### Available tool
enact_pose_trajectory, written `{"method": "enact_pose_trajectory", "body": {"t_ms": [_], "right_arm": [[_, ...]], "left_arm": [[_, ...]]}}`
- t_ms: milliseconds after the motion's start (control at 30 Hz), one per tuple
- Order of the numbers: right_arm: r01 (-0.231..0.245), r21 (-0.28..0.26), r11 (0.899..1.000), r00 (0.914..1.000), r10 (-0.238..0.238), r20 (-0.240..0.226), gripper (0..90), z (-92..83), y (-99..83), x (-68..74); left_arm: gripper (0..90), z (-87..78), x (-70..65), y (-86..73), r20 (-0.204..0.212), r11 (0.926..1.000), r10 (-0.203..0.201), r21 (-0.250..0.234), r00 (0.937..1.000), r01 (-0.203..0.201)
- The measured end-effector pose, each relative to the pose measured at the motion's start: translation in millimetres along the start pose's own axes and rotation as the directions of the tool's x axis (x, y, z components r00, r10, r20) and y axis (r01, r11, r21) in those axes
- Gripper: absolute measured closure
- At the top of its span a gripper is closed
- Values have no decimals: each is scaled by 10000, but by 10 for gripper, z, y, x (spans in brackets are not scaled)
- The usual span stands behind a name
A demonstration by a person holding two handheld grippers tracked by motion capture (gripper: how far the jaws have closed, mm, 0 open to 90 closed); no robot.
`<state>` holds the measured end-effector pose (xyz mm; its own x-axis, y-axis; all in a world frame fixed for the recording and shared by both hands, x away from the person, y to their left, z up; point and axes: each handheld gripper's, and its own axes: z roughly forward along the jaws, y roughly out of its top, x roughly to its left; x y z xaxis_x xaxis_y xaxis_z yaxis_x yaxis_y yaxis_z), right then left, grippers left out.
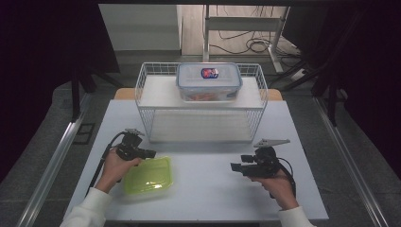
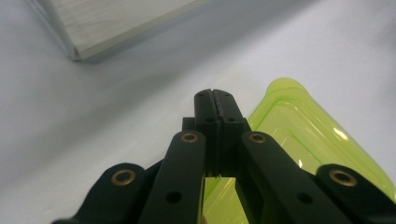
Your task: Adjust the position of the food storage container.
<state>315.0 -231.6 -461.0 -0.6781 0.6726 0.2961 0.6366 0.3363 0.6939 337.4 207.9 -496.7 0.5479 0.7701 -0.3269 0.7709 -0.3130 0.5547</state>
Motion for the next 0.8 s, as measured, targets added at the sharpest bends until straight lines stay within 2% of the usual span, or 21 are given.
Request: {"method": "enact_pose_trajectory", "body": {"t_ms": [167,200,233,267,300,333,367,400,467,567,633,700,733,767,800], "right_arm": [[-53,-39,10000,10000,53,40,354,-8,-2,-14],[-52,-55,10000,10000,52,35,355,-14,-2,-15],[-52,-55,10000,10000,52,35,355,-14,-2,-15],[-44,-82,10000,10000,44,34,355,-21,-3,-14],[-36,-83,10000,10000,36,35,355,-22,-4,-14],[-41,-79,10000,10000,41,31,354,-23,-6,-13],[-41,-79,10000,10000,41,31,354,-23,-6,-13],[-51,-77,10000,10000,51,26,355,-23,-7,-14],[-80,-74,9999,10000,80,16,354,-25,-9,-20],[-106,-82,9999,9999,107,22,354,-29,-10,-26],[-139,-100,9999,9999,139,29,354,-35,-12,-31],[-117,-133,9998,9999,118,41,354,-40,-13,-33],[-118,-135,9998,9999,119,42,354,-43,-13,-33],[-121,-130,9998,9999,121,45,353,-45,-13,-35],[-121,-130,9998,9999,121,45,353,-45,-13,-35]], "left_arm": [[899,-28,-10,5,12,9999,18,-134,10000,-17],[899,-95,1,-2,-93,9997,42,-249,9999,-45],[899,-95,1,-2,-93,9997,42,-249,9999,-45],[899,-197,22,-24,-163,9991,32,-421,9999,-39],[900,-197,22,-24,-163,9991,32,-421,9999,-39],[900,-321,28,-58,-313,9975,20,-706,9995,-43],[900,-321,28,-58,-313,9975,20,-706,9995,-43],[900,-388,26,-77,-357,9963,-37,-859,9994,6],[900,-586,35,-150,-533,9939,-161,-1095,9985,102],[900,-668,61,-217,-704,9942,-276,-1056,9971,201],[900,-728,136,-359,-1035,9963,-436,-786,9937,356],[899,-770,195,-467,-1146,9962,-604,-701,9916,526],[900,-770,195,-467,-1146,9962,-604,-701,9916,526],[900,-805,249,-579,-1246,9954,-829,-589,9887,760],[900,-805,249,-579,-1246,9954,-829,-589,9887,760]]}}
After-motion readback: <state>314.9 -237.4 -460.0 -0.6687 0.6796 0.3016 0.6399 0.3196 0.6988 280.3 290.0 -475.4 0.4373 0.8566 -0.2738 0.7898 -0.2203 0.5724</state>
